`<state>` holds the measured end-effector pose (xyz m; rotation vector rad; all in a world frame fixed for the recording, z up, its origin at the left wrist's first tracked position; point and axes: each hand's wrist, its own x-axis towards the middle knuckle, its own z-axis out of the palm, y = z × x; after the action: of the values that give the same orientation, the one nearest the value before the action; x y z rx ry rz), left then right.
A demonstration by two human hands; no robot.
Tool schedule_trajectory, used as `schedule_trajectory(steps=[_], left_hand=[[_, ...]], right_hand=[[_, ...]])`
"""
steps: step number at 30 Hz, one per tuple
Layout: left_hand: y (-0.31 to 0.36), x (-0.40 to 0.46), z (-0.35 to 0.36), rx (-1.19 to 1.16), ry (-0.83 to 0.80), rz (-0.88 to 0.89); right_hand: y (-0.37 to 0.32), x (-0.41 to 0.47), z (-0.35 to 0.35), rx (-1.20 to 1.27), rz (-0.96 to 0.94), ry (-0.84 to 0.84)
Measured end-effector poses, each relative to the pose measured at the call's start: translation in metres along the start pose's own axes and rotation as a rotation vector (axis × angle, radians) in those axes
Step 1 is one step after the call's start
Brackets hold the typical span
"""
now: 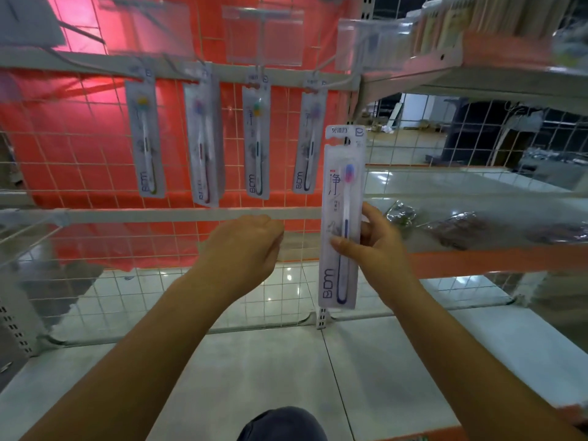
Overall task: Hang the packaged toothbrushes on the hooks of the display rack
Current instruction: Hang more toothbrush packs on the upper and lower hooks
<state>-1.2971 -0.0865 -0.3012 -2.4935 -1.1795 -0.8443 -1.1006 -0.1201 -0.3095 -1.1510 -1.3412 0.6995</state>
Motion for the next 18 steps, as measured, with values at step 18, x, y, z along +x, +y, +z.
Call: schedule_trajectory(steps=[18], left_hand=[[-0.001,-0.006,0.022,-0.03,-0.004,-0.008]], right_hand=[[-0.038,0.053,0.01,0.103,-0.157,0.045]])
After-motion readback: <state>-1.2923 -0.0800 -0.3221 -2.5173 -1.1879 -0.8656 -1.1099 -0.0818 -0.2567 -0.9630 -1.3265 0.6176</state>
